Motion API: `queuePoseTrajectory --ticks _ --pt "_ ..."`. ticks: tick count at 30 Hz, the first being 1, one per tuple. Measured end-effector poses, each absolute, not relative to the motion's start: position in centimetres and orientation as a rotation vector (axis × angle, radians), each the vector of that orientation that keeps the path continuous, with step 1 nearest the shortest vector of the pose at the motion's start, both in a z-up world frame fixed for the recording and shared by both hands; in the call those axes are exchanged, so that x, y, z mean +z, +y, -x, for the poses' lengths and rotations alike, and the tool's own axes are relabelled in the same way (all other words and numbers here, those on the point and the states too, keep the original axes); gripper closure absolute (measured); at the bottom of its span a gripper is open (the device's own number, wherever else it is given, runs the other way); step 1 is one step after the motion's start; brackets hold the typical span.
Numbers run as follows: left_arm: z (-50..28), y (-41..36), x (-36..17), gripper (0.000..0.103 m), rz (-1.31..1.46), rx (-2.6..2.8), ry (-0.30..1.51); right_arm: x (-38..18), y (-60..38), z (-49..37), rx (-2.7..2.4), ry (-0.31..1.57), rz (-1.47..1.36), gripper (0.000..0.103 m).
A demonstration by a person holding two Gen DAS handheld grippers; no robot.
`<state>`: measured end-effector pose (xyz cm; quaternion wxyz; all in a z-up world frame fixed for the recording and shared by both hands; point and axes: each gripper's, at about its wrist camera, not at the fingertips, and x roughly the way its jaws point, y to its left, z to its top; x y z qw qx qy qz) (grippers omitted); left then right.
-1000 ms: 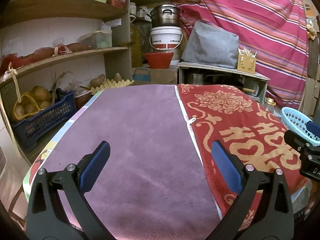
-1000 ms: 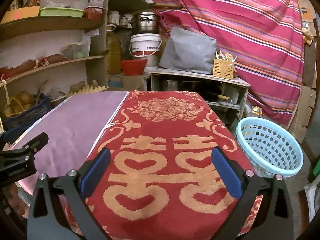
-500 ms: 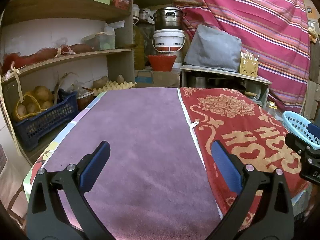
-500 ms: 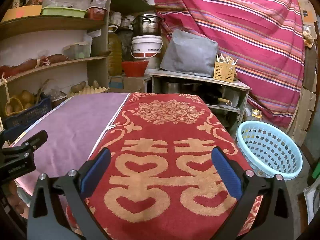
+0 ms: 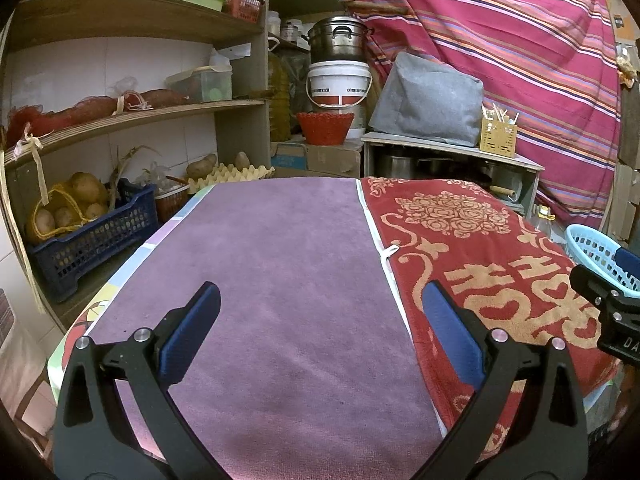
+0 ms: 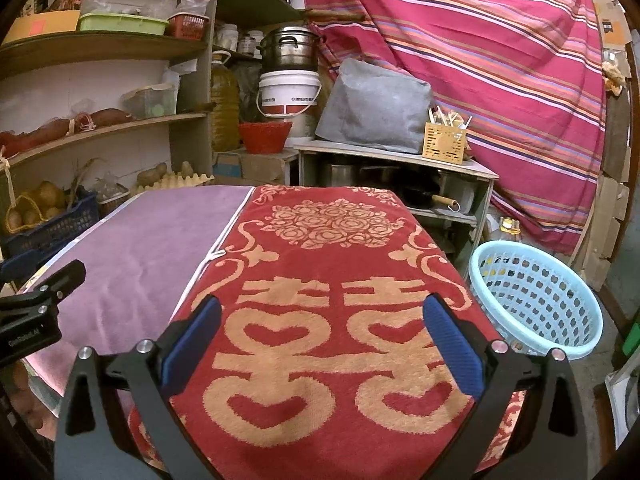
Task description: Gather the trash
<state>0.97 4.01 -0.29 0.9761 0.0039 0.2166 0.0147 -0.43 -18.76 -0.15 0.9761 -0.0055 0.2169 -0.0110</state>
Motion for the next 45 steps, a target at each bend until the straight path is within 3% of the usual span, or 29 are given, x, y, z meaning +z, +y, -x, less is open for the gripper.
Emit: queuePoseTrajectory --ticks 45 --pt "-0.94 4.00 -0.29 0.005 -0.011 0.031 0.433 0.11 -19.15 0.25 -0.032 0.431 0.018 0.005"
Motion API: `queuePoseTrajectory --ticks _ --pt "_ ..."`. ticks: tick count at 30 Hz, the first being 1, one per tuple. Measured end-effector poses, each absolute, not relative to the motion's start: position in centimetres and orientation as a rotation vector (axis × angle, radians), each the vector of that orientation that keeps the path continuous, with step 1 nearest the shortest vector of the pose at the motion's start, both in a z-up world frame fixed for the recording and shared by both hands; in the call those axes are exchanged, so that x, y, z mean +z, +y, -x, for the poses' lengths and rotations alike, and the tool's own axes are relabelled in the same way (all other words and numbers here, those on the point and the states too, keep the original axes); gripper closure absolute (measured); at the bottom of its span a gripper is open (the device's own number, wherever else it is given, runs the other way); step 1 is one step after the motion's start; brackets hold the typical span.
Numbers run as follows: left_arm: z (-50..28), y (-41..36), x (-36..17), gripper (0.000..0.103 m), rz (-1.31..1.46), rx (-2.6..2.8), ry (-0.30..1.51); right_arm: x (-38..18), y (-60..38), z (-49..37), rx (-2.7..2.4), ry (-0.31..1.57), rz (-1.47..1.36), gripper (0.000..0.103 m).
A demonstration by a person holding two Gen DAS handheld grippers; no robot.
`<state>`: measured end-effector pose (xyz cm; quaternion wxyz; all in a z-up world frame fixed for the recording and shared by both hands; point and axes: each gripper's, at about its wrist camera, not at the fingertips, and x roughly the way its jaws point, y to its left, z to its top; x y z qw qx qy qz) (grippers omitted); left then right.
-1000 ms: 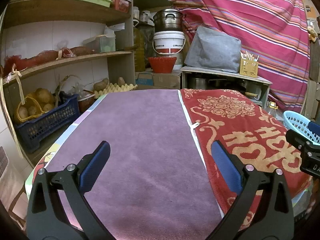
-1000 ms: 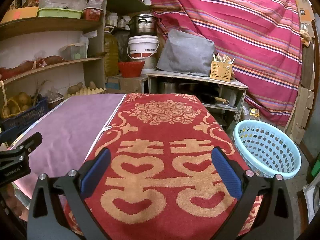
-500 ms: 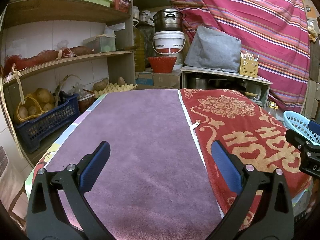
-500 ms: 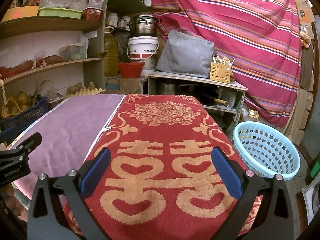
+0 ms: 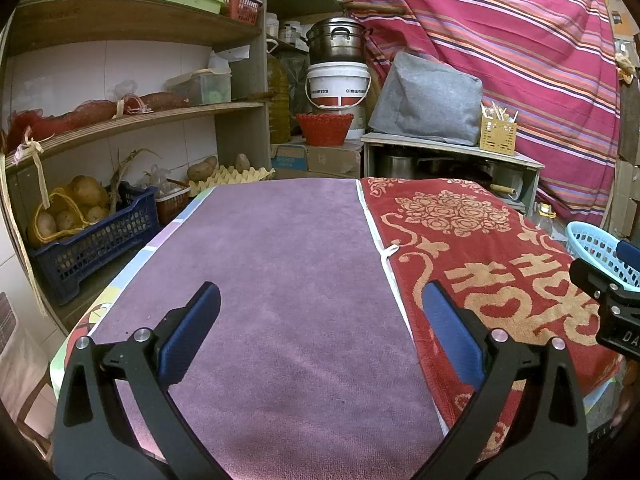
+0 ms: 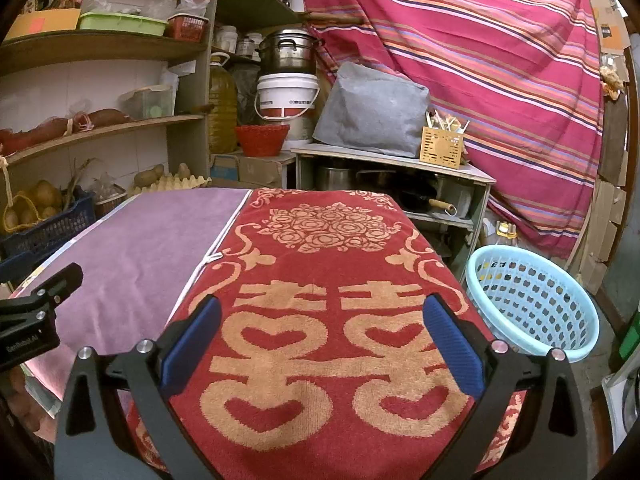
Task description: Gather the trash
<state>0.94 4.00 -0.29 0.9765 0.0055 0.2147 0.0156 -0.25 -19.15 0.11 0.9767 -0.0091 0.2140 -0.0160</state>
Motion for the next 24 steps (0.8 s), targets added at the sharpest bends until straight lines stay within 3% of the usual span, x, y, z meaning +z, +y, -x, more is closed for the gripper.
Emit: queuePoseTrajectory --ticks 24 --pt "-0.22 3.67 0.53 0.005 -0.036 0.021 0.397 0.25 -20.05 0.01 -0.042 0.425 0.011 0.005"
